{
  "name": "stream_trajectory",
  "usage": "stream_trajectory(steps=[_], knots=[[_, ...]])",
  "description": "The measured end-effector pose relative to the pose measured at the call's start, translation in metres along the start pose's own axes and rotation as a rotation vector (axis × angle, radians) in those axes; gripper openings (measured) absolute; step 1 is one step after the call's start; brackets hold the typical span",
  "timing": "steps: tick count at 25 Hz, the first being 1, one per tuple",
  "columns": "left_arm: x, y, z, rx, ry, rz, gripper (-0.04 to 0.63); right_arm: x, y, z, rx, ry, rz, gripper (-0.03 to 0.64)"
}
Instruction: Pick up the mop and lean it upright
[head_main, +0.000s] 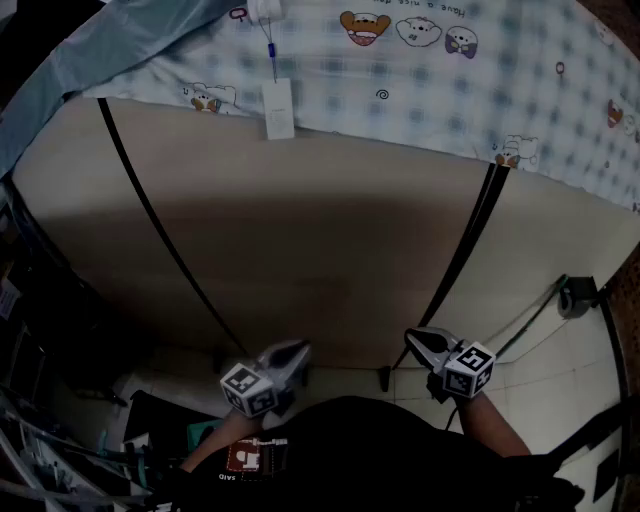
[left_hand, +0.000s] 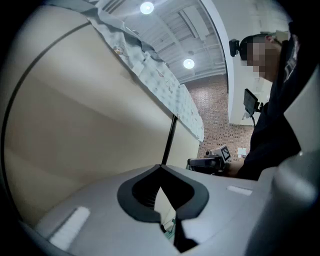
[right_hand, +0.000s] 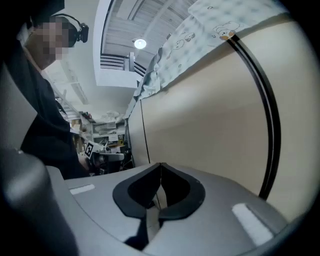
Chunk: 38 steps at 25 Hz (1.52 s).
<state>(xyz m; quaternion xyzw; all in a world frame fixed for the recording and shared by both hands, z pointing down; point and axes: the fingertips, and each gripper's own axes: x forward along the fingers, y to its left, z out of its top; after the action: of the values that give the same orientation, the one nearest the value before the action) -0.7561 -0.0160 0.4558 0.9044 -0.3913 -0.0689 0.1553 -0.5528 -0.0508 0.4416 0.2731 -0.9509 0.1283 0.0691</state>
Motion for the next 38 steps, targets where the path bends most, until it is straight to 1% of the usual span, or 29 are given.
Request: stream_trajectory(steps=[7,10,14,17,19,22,24,28,30,32,35,38], knots=[[0.05,-0.048,-0.019,-0.016,-0.013,-0.036,-0.002,-0.048,-0.031,-0.008,0.017,0.008,-0.004,0.017],[0.061,-0.06,-0.025,-0.014,-0.003,-0.061,-0.002,-0.06,-0.035,-0.008,0.057,0.0,-0.013,0.017],[0.069,-0.06,-0.029,-0.016,0.013,-0.095,-0.002,-0.067,-0.037,-0.006,0.07,-0.029,-0.024,0.017],[0.08,-0.055,-0.026,-0.009,0.013,-0.137,-0.002,-0.07,-0.043,-0.007,0.052,-0.029,-0.06,0.017],[0.087,-0.052,-0.029,-0.022,0.032,-0.166,-0.002,-0.075,-0.046,-0.008,0.043,-0.024,-0.089,0.017],[0.104,-0.05,-0.03,-0.019,0.063,-0.225,-0.002,-0.087,-0.053,0.003,0.083,-0.073,-0.141,0.017],[0.121,-0.05,-0.026,-0.006,0.065,-0.256,-0.002,-0.094,-0.062,0.006,0.109,-0.103,-0.166,0.017],[0.144,-0.07,-0.029,-0.001,0.076,-0.288,-0.002,-0.115,-0.073,0.001,0.114,-0.091,-0.182,0.017],[0.156,-0.082,-0.037,0.013,0.091,-0.29,-0.002,-0.131,-0.086,0.004,0.121,-0.099,-0.187,0.017],[0.172,-0.095,-0.043,0.026,0.093,-0.274,-0.002,-0.149,-0.103,0.003,0.122,-0.106,-0.179,0.017],[0.203,-0.119,-0.051,0.031,0.062,-0.224,-0.002,-0.183,-0.134,-0.004,0.097,-0.095,-0.13,0.017],[0.238,-0.161,-0.062,0.005,0.021,-0.182,-0.002,-0.225,-0.167,-0.01,0.058,-0.053,-0.09,0.017]])
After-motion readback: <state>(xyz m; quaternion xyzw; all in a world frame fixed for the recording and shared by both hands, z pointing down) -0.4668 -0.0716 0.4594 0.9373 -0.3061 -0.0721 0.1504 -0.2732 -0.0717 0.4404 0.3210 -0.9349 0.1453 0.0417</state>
